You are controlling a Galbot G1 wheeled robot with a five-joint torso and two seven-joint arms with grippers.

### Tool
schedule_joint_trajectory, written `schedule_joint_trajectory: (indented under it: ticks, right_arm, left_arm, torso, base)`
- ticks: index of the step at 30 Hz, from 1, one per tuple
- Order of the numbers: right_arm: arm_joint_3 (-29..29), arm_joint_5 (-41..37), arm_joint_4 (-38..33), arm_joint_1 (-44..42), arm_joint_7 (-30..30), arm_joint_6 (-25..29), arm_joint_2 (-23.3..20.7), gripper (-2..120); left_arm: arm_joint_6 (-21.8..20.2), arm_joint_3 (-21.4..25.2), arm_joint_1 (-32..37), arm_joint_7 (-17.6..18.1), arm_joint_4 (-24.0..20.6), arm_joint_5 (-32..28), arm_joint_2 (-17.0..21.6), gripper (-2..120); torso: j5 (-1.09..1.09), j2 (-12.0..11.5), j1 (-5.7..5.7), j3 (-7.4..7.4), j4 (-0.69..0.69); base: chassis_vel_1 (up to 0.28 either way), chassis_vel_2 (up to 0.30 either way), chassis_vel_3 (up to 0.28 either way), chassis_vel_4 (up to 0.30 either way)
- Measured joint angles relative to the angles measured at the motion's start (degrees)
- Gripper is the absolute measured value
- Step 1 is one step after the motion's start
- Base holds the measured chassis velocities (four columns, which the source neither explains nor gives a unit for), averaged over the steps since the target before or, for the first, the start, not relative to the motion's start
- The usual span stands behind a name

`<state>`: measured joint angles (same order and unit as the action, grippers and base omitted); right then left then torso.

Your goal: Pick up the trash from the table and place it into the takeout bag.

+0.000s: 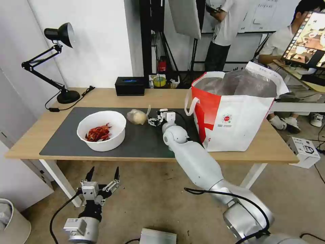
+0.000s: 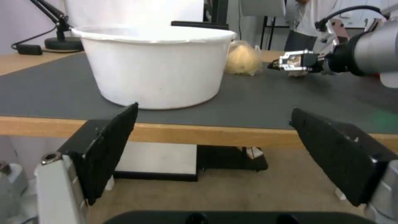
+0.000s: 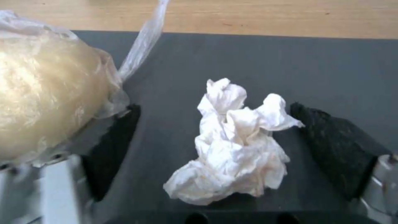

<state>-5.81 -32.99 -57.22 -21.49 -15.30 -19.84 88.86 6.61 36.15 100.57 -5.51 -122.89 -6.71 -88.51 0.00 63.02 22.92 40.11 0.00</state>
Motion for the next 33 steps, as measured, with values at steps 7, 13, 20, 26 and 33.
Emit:
schedule_joint_trajectory:
  ticks: [7,13,20,26,33]
  right_arm:
    - [0.35,0.03,0.10,-0.45,0.06,0.11,0.23,64]
    - [1.09,-0.01,-0.77,-1.44,-0.01,0.16,0.20,39]
    - [1.21,-0.15,-2.45,-2.25,-0.08,0.06,-0.47,16]
    - [1.21,-0.51,-4.21,-2.83,-0.08,0.72,-1.41,0]
    - [0.02,-2.07,-15.09,-5.91,-0.48,2.22,-6.34,0]
  left_arm:
    - [0.39,0.08,0.18,-0.08,0.16,0.15,-0.33,100]
    - [0.59,0.05,0.40,-0.10,0.11,0.30,-0.88,100]
    - [0.87,-0.20,0.56,-0.17,0.11,0.81,-1.21,100]
    - [0.92,-0.33,0.57,-0.22,-0.09,1.00,-1.43,100]
    - [1.03,-0.34,0.66,-0.27,-0.59,1.17,-1.53,100]
  torso:
    - [0.00,0.01,-0.01,-0.01,-0.01]
    - [0.00,0.01,-0.01,-0.01,-0.01]
    - [0.01,0.01,-0.01,0.00,0.01]
    - [0.01,0.00,0.00,0.01,0.01]
    - [0.01,0.00,0.00,0.01,0.00]
  base:
    - [0.000,0.000,0.000,0.000]
    - [0.000,0.000,0.000,0.000]
    - [0.000,0.000,0.000,0.000]
    - [0.000,0.000,0.000,0.000]
    - [0.000,0.000,0.000,0.000]
